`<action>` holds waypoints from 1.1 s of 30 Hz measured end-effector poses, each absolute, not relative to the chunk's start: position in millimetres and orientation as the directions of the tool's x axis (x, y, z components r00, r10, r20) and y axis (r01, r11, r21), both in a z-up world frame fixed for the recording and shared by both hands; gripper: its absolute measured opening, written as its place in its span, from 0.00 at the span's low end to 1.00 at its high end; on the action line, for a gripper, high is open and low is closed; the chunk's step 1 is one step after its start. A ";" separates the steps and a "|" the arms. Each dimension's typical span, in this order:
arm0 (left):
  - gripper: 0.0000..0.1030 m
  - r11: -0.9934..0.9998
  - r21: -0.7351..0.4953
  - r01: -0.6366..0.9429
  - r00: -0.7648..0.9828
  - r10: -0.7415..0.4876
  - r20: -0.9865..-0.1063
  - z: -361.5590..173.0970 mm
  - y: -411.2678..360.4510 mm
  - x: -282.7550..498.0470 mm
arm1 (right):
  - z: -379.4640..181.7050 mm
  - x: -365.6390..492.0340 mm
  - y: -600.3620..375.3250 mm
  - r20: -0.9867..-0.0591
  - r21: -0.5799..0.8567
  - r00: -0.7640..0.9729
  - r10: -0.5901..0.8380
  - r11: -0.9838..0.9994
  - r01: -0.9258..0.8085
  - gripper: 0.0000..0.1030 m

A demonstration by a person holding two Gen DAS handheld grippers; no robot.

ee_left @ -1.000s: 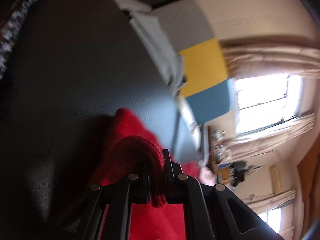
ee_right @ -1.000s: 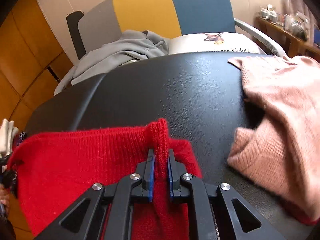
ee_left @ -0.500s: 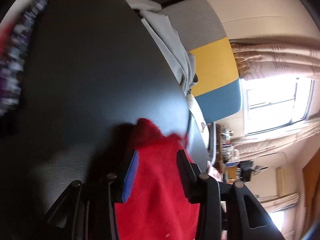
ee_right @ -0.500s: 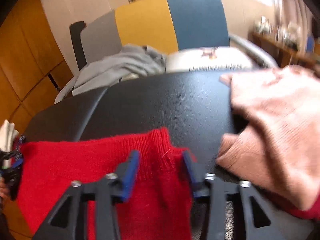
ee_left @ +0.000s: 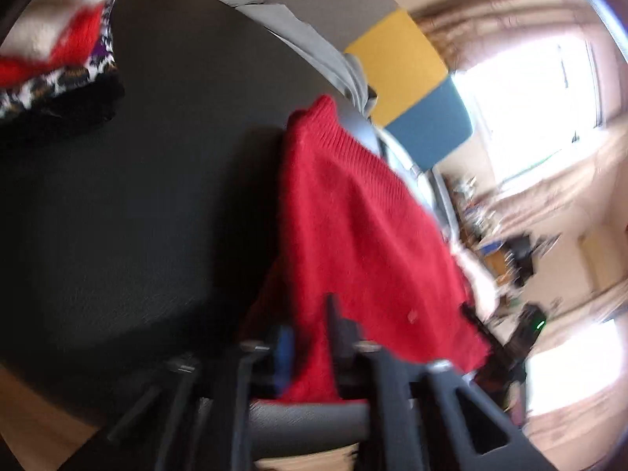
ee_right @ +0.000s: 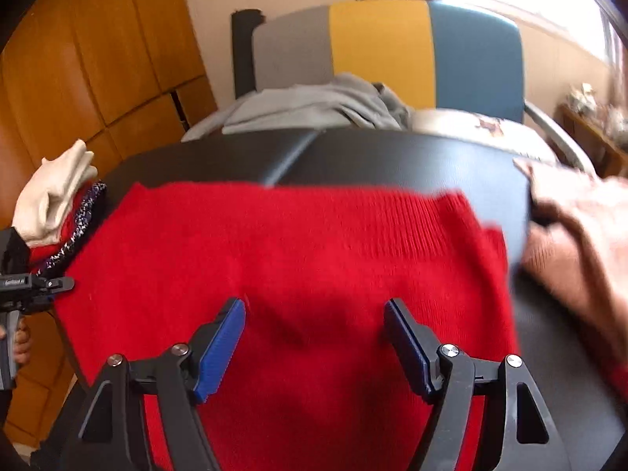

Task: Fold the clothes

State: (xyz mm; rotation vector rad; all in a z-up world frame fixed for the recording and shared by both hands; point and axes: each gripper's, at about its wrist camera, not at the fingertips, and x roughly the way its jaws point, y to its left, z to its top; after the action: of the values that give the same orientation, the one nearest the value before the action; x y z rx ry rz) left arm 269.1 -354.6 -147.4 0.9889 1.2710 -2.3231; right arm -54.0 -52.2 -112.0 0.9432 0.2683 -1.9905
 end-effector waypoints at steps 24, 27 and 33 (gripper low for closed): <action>0.24 -0.840 -0.474 0.265 -0.727 0.148 -0.670 -79.8 -254.0 155.9 | -123.0 -29.3 48.6 -0.613 0.388 -0.246 -0.751 -0.557 0.735 0.94; 0.24 -0.885 -0.442 0.146 -0.701 0.223 -0.677 -80.5 -219.5 102.0 | -120.6 -34.0 83.6 -0.592 0.465 -0.216 -0.776 -0.549 0.695 0.99; 0.24 -0.917 -0.398 -0.042 -0.633 0.332 -0.700 -85.1 -159.2 33.3 | -135.9 -43.8 118.5 -0.613 0.517 -0.145 -0.777 -0.533 0.670 0.99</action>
State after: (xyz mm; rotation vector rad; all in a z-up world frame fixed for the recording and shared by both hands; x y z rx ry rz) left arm 33.3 -159.2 -85.1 1.4009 0.5894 -2.9887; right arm -43.8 118.5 -135.9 1.0844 -0.1469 -1.8402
